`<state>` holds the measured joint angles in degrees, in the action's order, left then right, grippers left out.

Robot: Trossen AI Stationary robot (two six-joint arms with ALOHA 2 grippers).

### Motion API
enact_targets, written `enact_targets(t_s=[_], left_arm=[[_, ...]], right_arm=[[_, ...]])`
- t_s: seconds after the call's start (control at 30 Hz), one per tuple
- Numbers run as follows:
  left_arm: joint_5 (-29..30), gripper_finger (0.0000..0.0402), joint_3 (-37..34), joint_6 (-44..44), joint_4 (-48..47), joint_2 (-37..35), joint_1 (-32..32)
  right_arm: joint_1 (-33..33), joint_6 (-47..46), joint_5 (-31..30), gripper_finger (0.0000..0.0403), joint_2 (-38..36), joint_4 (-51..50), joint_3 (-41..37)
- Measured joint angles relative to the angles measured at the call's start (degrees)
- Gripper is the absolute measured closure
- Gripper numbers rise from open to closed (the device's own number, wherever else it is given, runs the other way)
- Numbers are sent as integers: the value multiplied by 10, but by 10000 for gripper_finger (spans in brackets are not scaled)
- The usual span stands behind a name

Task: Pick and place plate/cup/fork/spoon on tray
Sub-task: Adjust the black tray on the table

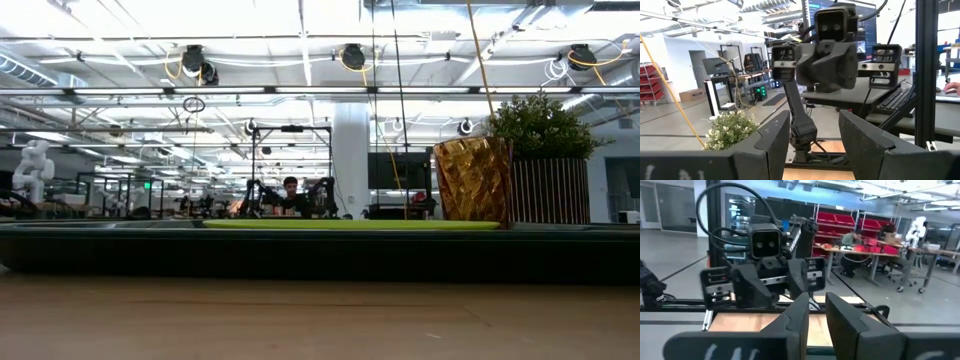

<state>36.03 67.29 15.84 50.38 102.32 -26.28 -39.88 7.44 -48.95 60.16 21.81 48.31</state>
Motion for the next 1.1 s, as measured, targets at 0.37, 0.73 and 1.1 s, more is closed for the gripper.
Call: enact_targets(t_s=[0.37,0.73,1.1], left_arm=[[0,227,0,0,0,0,0],[0,227,0,0,0,0,0],[0,227,0,0,0,0,0]], right_arm=[[136,-69,197,344,3,-26,0],[238,-93,325,343,3,-23,0],[305,-128,406,343,33,-35,0]])
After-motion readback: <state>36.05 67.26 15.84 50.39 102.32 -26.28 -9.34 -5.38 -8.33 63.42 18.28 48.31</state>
